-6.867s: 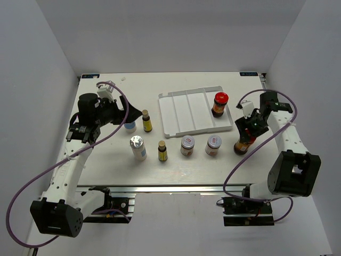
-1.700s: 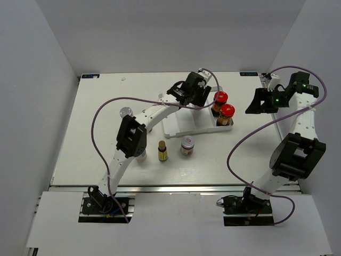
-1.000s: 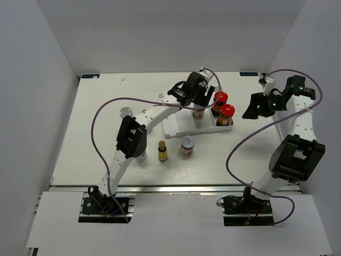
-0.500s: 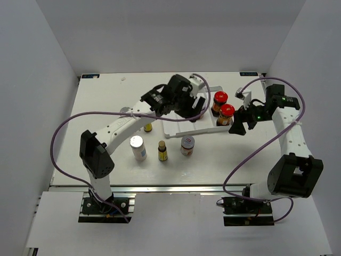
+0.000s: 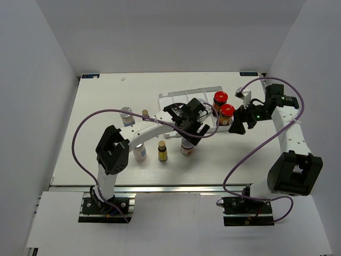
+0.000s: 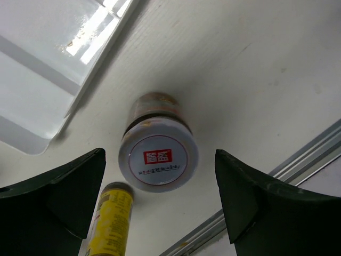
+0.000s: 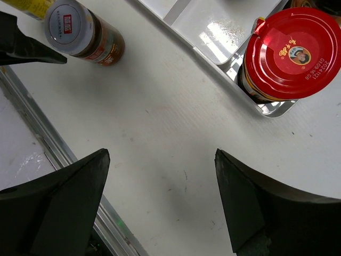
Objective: Organize the condiment bottles
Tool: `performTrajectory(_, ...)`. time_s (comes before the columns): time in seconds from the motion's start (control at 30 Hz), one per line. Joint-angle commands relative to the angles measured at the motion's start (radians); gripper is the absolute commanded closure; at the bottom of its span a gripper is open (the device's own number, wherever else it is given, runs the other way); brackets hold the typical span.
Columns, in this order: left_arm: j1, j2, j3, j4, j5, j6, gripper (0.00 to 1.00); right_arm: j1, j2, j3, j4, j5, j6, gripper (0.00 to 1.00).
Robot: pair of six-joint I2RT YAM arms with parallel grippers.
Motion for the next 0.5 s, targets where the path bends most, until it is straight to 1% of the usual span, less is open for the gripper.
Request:
performTrajectory(0.0, -0.002, -0.031, -0.005, -0.009, -0.078, -0.011, 0.07, 0.001, -0.027, 0.008, 0.02, -0.008, 0.004, 0.15)
performTrajectory(0.13, -0.001, -0.013, -0.024, -0.006, -0.044, -0.005, 0.08, 0.001, -0.028, 0.005, 0.028, -0.008, 0.017, 0.15)
performTrajectory(0.23, -0.002, -0.005, -0.044, 0.01, -0.017, -0.003, 0.11, 0.001, -0.028, 0.008, 0.029, 0.001, 0.017, 0.15)
performTrajectory(0.27, -0.004, -0.002, -0.047, 0.01, 0.024, -0.002, 0.12, 0.001, -0.028, 0.008, 0.034, 0.006, 0.018, 0.15)
performTrajectory(0.47, -0.01, 0.015, -0.071, 0.011, 0.02, -0.003, 0.14, 0.001, -0.021, 0.014, 0.037, 0.009, 0.021, 0.15)
